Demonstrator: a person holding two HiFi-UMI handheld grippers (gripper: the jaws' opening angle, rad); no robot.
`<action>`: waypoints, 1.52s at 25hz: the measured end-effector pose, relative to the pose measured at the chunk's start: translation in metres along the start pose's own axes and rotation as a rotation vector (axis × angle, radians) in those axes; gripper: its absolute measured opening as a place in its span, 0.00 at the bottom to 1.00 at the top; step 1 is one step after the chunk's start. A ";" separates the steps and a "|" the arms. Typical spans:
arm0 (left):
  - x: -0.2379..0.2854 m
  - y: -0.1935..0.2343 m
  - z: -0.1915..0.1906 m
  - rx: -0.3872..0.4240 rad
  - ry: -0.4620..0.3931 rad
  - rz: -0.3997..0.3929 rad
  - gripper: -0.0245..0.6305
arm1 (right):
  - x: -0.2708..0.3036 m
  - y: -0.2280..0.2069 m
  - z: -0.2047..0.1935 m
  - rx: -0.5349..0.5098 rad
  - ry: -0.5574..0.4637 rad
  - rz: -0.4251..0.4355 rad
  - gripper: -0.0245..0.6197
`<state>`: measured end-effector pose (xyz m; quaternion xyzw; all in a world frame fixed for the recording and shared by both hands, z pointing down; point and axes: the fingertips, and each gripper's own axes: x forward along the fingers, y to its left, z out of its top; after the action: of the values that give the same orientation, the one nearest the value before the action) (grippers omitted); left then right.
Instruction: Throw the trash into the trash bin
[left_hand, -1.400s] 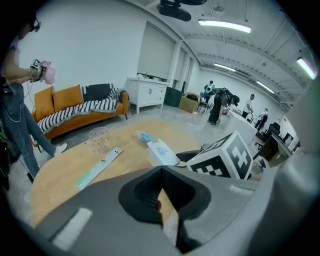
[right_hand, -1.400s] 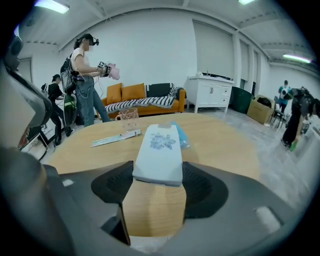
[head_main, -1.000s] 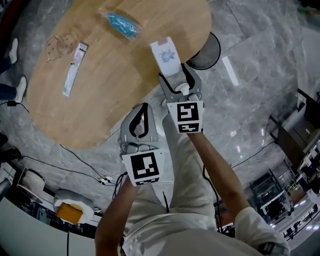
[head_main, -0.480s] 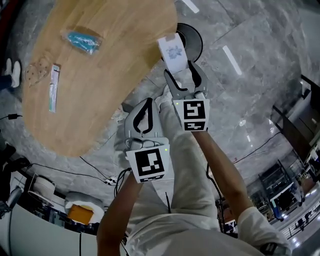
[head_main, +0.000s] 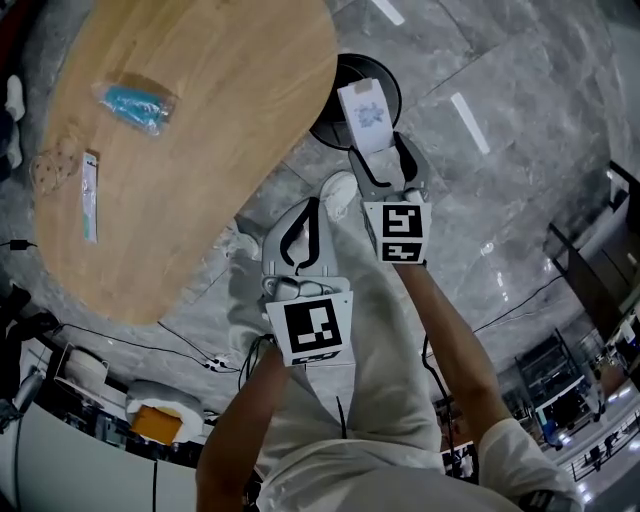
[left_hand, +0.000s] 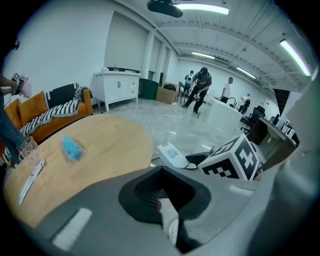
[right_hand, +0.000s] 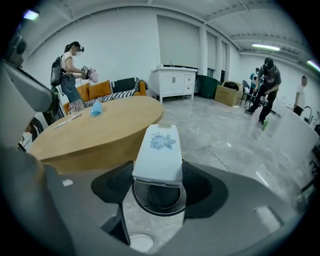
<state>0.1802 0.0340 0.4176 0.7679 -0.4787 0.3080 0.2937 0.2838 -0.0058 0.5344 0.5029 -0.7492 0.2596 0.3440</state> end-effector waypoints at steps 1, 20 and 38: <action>0.006 -0.001 -0.002 0.005 0.000 -0.001 0.04 | 0.006 -0.003 -0.005 -0.007 0.007 0.001 0.56; 0.064 -0.002 -0.072 -0.038 0.069 0.023 0.04 | 0.098 -0.012 -0.089 -0.063 0.122 0.037 0.56; 0.037 -0.003 -0.062 -0.038 0.044 0.006 0.04 | 0.060 0.001 -0.072 -0.088 0.094 -0.001 0.54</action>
<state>0.1842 0.0607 0.4842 0.7539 -0.4801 0.3163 0.3177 0.2858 0.0130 0.6257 0.4747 -0.7428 0.2496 0.4006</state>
